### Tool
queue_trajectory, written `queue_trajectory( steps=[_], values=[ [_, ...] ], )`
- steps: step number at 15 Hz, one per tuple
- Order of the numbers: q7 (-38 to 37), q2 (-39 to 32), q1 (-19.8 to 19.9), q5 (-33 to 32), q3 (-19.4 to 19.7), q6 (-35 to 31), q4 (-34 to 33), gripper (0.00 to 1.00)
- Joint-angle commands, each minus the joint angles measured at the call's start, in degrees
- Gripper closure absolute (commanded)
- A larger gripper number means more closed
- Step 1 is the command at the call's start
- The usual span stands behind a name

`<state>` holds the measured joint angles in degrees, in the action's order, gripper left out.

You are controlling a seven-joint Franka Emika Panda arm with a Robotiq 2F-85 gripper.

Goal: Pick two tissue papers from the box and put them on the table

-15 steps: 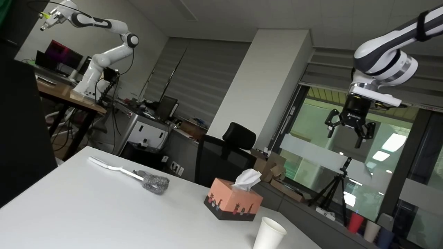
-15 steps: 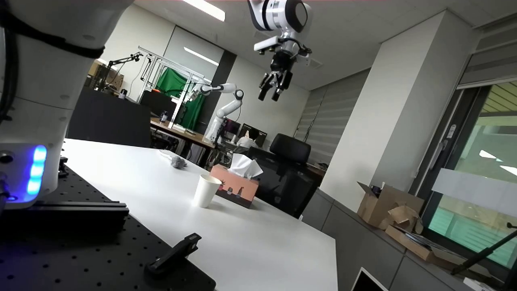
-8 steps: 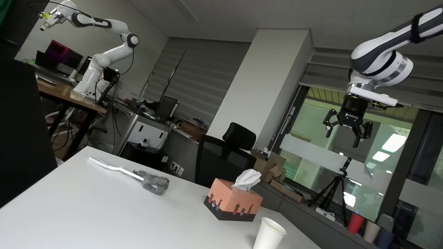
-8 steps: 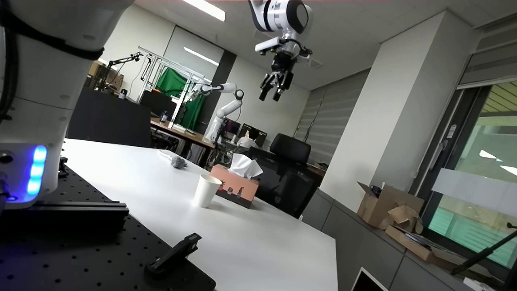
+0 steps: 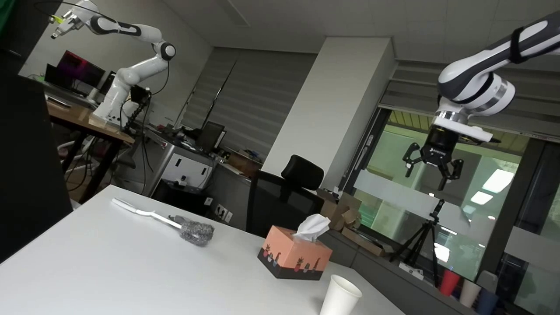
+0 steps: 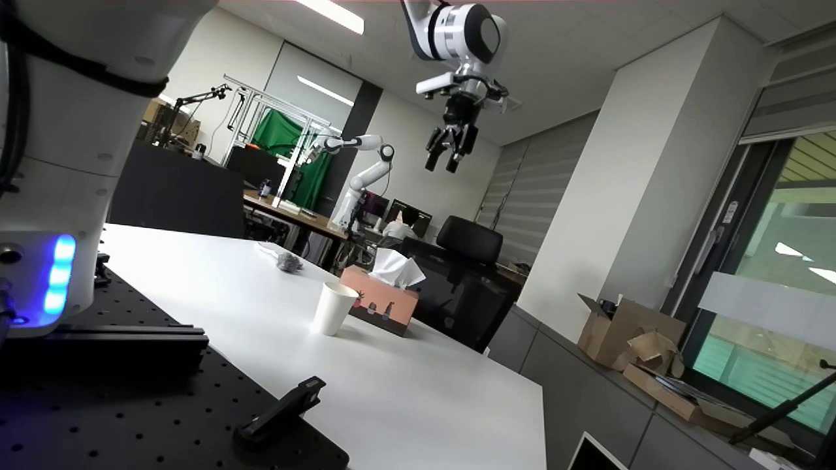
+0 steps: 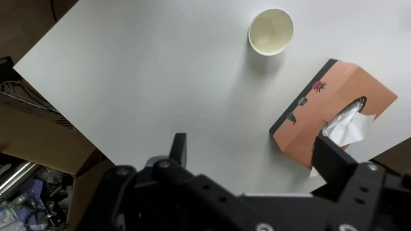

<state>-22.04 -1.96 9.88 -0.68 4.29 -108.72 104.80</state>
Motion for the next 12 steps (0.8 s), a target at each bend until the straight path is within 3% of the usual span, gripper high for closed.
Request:
queue_trajectory(
  steps=[1, 3, 7, 12],
  values=[
    [-5.45, -12.91, -1.51, 0.54, 1.32, -3.35, -11.58, 0.0],
    [-7.87, -19.22, -1.21, 0.48, 0.14, -4.7, -17.03, 0.0],
    [-15.79, -31.4, -4.57, 3.39, 2.87, -6.64, -28.65, 0.0],
    [-26.51, -42.64, -5.56, 8.95, 2.75, -6.14, -43.21, 0.0]
  ],
)
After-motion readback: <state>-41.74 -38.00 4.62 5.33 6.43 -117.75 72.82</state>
